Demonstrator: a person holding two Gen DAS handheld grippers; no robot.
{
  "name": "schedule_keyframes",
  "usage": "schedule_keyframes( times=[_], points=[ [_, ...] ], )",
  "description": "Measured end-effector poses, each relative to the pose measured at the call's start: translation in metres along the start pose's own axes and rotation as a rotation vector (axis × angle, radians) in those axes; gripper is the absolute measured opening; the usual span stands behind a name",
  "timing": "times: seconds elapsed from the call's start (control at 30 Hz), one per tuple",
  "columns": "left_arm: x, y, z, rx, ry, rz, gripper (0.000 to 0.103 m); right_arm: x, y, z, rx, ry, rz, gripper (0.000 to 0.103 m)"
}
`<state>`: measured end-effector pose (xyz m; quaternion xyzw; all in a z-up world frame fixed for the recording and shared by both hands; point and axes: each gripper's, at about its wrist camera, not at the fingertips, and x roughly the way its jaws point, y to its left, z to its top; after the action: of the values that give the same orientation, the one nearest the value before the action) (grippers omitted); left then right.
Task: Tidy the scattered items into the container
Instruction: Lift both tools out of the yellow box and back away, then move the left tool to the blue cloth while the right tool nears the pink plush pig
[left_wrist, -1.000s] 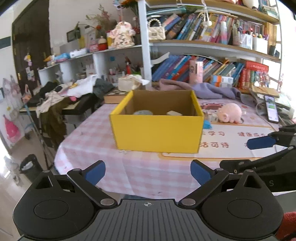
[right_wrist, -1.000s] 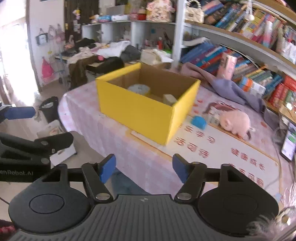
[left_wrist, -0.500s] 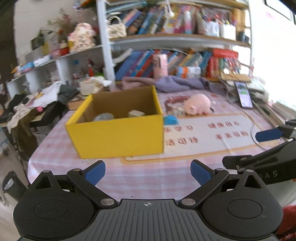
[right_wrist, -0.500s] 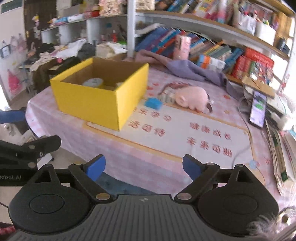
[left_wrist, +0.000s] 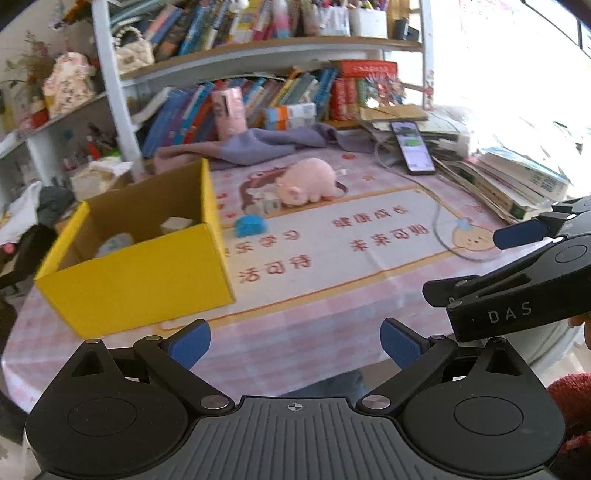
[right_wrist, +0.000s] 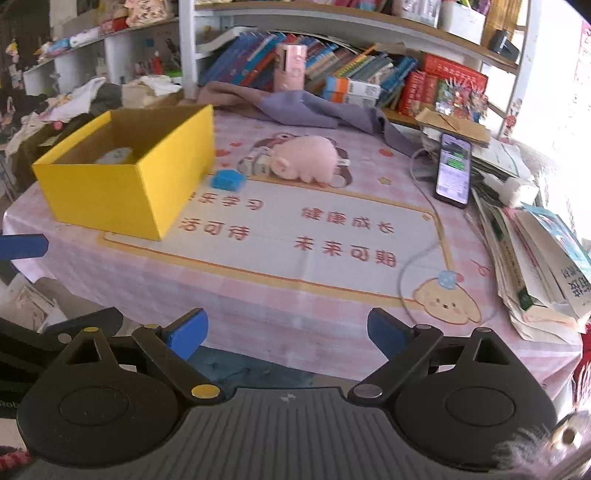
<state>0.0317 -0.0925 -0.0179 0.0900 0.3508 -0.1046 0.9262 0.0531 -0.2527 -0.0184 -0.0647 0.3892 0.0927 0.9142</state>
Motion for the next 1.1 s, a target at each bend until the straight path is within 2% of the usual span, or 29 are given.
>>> schedule_keyframes(
  times=[0.23, 0.47, 0.77, 0.93, 1.1],
  points=[
    [0.023, -0.011, 0.011, 0.002, 0.026, -0.062, 0.1, 0.019, -0.026, 0.005, 0.053, 0.062, -0.03, 0.094],
    [0.043, -0.02, 0.026, 0.027, 0.015, -0.06, 0.1, 0.032, -0.038, 0.018, 0.035, 0.035, -0.019, 0.094],
    [0.075, -0.027, 0.051, 0.031, -0.047, 0.007, 0.1, 0.057, -0.061, 0.044, 0.036, -0.009, 0.007, 0.094],
    [0.105, -0.029, 0.073, 0.031, -0.025, 0.037, 0.1, 0.082, -0.073, 0.069, 0.012, -0.004, 0.028, 0.094],
    [0.128, -0.03, 0.092, 0.023, 0.001, 0.11, 0.099, 0.105, -0.085, 0.095, -0.02, -0.027, 0.069, 0.094]
  ],
)
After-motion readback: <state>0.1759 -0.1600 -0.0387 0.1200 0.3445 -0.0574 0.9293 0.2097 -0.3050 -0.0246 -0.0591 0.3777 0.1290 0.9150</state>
